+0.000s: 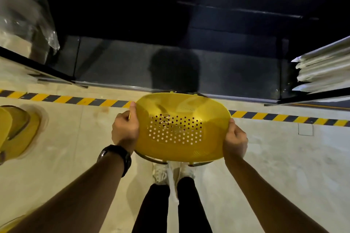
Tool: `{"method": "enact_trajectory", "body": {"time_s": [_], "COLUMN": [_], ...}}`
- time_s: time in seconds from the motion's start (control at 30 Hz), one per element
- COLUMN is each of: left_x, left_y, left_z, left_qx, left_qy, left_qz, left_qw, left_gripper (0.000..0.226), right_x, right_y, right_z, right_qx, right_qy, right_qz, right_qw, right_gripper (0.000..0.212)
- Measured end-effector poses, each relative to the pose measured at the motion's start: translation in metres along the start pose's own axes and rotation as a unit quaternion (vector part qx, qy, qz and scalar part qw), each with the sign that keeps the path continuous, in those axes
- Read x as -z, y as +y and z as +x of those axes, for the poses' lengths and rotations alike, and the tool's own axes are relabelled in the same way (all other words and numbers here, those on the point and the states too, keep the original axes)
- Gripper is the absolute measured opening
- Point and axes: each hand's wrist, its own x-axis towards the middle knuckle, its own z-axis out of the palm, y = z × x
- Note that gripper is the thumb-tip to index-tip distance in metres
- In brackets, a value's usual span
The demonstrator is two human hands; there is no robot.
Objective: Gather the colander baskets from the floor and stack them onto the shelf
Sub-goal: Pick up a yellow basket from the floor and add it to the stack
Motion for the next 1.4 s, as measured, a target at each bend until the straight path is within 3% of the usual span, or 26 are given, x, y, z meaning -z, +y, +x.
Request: {"method": "enact_trajectory", "body": {"time_s": [0.43, 0.87, 1.0, 1.17, 1.27, 1.33, 1.4], "left_x": [-0.123, -0.187, -0.193, -0.188, -0.176, -0.161, -0.138], "left_y": [-0.034, -0.107, -0.111, -0.104, -0.093, -0.083, -0.069], "left_z": [0.099, 0.149, 0.152, 0.147, 0.140, 0.134, 0.129], "left_qx": [-0.019, 0.030, 0.021, 0.032, 0.031, 0.011, -0.014], "left_qy": [0.032, 0.019, 0.036, 0.013, -0.025, -0.024, -0.015], "left_qz": [-0.045, -0.013, -0.041, -0.030, -0.039, -0.029, -0.020], "left_qw": [0.998, 0.999, 0.998, 0.999, 0.998, 0.999, 1.000], "left_gripper": [0.057, 0.080, 0.062, 0.064, 0.056, 0.051, 0.036], "right_x": [-0.088, -0.158, -0.166, -0.163, -0.151, -0.137, -0.121], "right_y": [0.043, 0.104, 0.114, 0.108, 0.094, 0.078, 0.052], "right_z": [0.120, 0.170, 0.177, 0.172, 0.169, 0.165, 0.157], "right_qx": [0.047, 0.000, -0.016, -0.048, -0.080, -0.066, -0.019], "right_qy": [0.007, -0.032, -0.024, -0.048, -0.086, -0.081, -0.055], "right_qz": [-0.007, -0.032, -0.027, -0.007, 0.013, 0.001, -0.038], "right_qw": [0.999, 0.999, 0.999, 0.998, 0.993, 0.995, 0.998], "right_gripper": [0.050, 0.053, 0.048, 0.059, 0.045, 0.033, 0.044]}}
